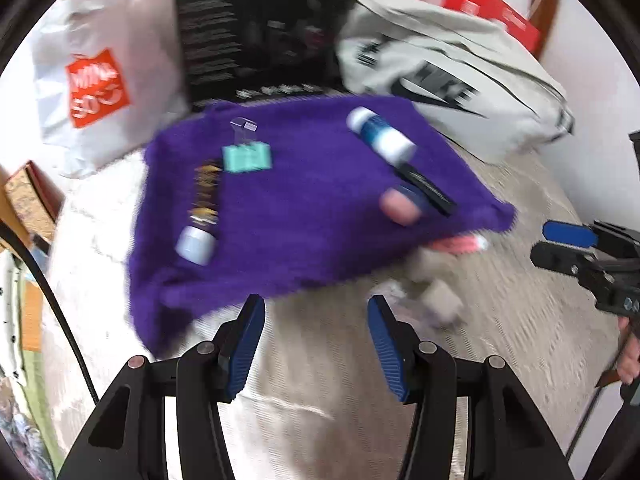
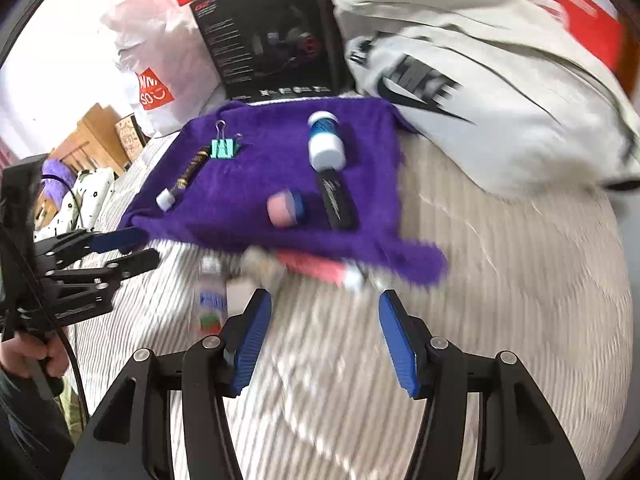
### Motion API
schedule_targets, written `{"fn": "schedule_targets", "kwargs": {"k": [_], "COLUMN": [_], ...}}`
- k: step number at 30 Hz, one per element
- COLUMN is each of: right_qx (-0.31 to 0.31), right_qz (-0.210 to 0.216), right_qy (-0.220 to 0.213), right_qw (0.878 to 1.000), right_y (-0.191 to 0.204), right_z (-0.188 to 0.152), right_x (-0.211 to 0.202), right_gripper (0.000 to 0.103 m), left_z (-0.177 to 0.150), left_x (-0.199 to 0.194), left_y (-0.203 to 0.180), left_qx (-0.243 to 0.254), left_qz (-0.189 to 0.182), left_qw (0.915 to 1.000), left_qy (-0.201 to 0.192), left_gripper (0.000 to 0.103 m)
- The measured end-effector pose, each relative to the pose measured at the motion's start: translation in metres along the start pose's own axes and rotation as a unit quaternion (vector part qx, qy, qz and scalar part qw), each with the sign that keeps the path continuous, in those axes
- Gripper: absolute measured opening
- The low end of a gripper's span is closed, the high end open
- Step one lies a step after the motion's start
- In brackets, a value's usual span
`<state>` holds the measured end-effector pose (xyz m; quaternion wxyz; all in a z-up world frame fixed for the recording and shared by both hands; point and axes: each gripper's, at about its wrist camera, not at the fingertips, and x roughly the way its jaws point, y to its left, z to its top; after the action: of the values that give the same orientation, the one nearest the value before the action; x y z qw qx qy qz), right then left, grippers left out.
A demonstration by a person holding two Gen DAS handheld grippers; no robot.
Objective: Organize rigid objects
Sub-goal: 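Grasp the clear candy bottle with the left tool while the right tool grasps the white plug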
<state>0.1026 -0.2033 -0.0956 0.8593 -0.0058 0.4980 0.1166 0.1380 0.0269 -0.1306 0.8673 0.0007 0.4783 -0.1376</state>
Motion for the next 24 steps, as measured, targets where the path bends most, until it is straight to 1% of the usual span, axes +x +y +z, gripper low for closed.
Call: {"fn": "schedule_targets", "kwargs": {"k": [3, 4, 7, 10, 11, 12, 14, 18, 20, 24], "right_qx": [0.015, 0.025, 0.040, 0.044, 0.044, 0.043, 0.043, 0.045, 0.043, 0.041], "right_qz": [-0.005, -0.003, 0.003, 0.004, 0.003, 0.001, -0.005, 0.007, 0.005, 0.012], "right_qy": [0.000, 0.001, 0.002, 0.002, 0.001, -0.001, -0.006, 0.004, 0.011, 0.016], "right_qw": [1.000, 1.000, 0.999, 0.999, 0.999, 0.999, 0.999, 0.999, 0.999, 0.999], "right_y": [-0.008, -0.012, -0.019, -0.021, -0.021, -0.021, -0.021, -0.020, -0.019, -0.017], "right_z": [-0.024, -0.032, -0.053, -0.067, -0.071, -0.074, -0.080, -0.091, -0.093, -0.095], "right_x": [-0.018, -0.024, -0.037, -0.044, -0.047, -0.049, -0.052, -0.048, -0.044, -0.039], "right_gripper": [0.056, 0.056, 0.057, 0.057, 0.057, 0.057, 0.057, 0.057, 0.057, 0.057], "left_z": [-0.005, -0.006, -0.011, -0.017, -0.020, -0.023, -0.027, -0.030, -0.027, -0.021], "left_x": [0.007, 0.008, 0.015, 0.031, 0.036, 0.039, 0.041, 0.035, 0.036, 0.043], "left_y": [-0.024, -0.030, -0.050, -0.060, -0.060, -0.060, -0.058, -0.054, -0.053, -0.060], "left_qx": [0.001, 0.003, 0.014, 0.017, 0.017, 0.015, 0.011, 0.017, 0.015, 0.025], "left_qz": [-0.037, -0.039, -0.033, -0.013, -0.011, -0.019, -0.019, 0.008, 0.010, 0.033], "left_qw": [0.9992, 0.9991, 0.9990, 0.9983, 0.9979, 0.9977, 0.9977, 0.9978, 0.9978, 0.9973], "left_qy": [0.013, 0.015, 0.026, 0.054, 0.062, 0.063, 0.065, 0.063, 0.064, 0.061], "left_gripper": [0.051, 0.051, 0.051, 0.051, 0.054, 0.054, 0.056, 0.056, 0.056, 0.056]}}
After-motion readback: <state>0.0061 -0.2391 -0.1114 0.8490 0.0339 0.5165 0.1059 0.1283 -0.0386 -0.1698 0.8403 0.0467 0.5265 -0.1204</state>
